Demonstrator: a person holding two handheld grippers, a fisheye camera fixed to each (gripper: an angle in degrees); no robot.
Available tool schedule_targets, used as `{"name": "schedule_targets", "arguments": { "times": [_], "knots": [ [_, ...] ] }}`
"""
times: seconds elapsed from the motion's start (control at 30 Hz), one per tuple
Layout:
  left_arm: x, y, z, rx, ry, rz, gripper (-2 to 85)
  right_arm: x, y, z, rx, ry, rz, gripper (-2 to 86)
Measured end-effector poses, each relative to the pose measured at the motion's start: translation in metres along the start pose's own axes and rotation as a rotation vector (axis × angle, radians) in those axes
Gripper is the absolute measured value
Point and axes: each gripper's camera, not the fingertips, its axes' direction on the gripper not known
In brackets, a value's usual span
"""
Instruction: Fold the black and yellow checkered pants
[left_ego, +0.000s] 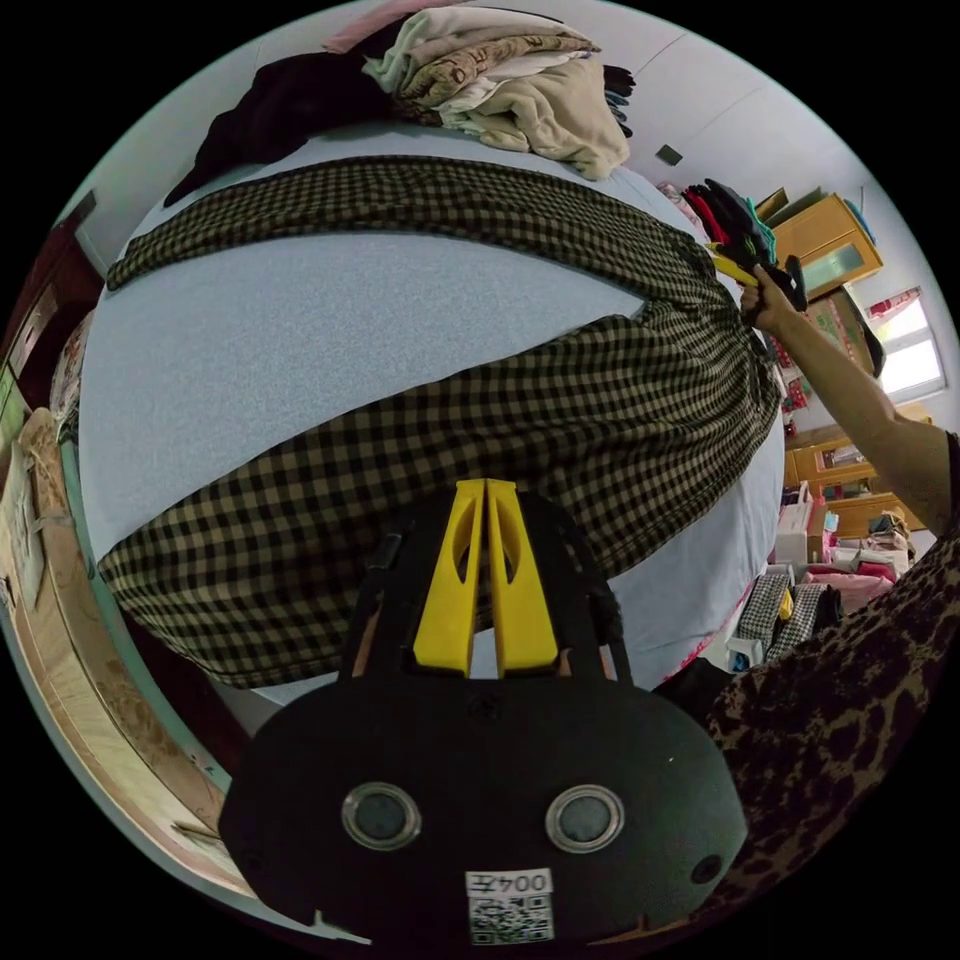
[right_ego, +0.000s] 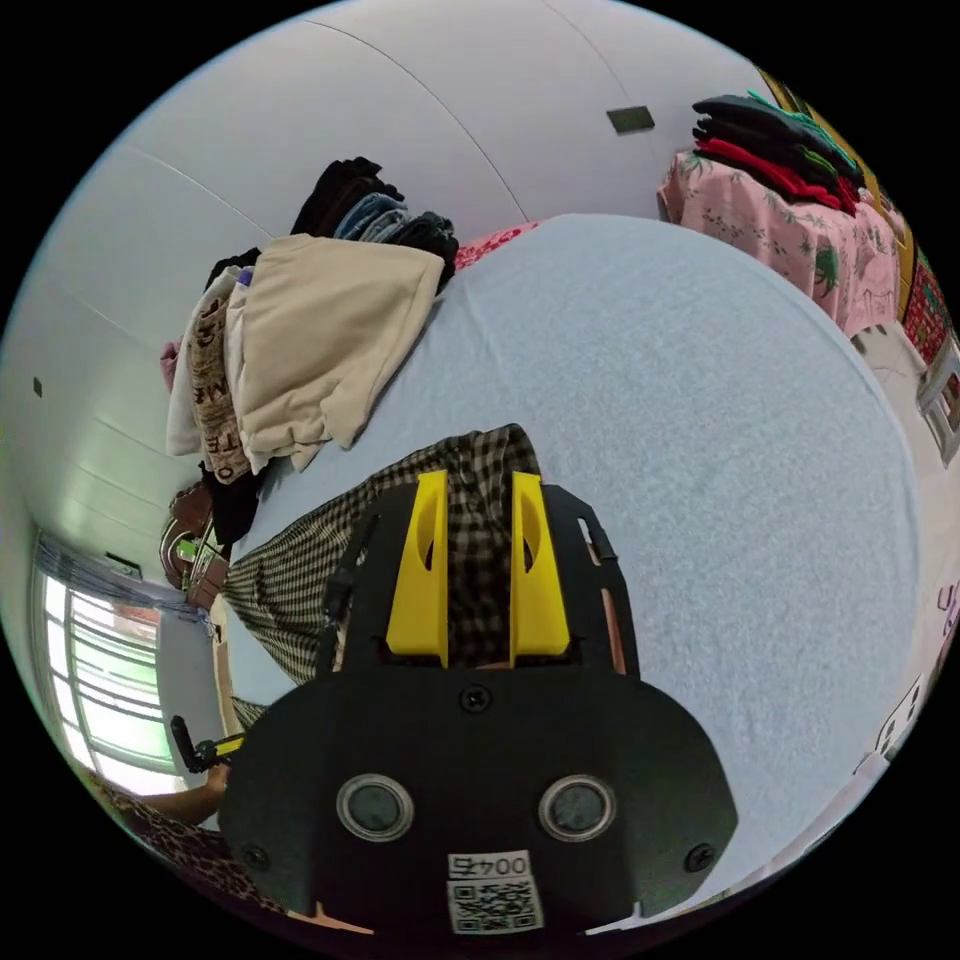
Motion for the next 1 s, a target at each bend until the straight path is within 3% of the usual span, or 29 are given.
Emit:
{"name": "schedule_targets", "arguments": {
  "times": [0.1,0.27,0.4,0.53,0.7,0.8,1.0],
  "knots": [
    [0.001,-0.001,0.002,-0.001,0.001,-0.003,0.2,0.010,-0.011,0.007,-0.064,-0.051,0.024,3.6],
    [0.005,-0.001,0.004,0.010,0.001,-0.013,0.2,0.004,-0.035,-0.034,0.141,0.006,0.014,0.6],
    [0.008,0.001,0.004,0.027,0.004,-0.026,0.1,0.015,-0.057,-0.010,0.004,0.090,0.049,2.5],
    [0.012,0.002,0.002,0.029,0.008,-0.042,0.2,0.041,-0.049,-0.044,0.038,-0.117,0.141,6.2],
    [0.017,-0.002,-0.001,0.009,0.016,-0.025,0.2,0.043,0.015,-0.148,0.058,-0.111,0.056,7.6],
    [0.019,-0.004,-0.004,-0.004,0.030,-0.031,0.3,0.043,0.087,-0.198,-0.011,0.005,0.016,8.1],
    [0.030,-0.009,-0.012,-0.046,0.032,-0.010,0.2,0.058,0.219,-0.248,0.065,0.025,0.252,10.7]
  ]
}}
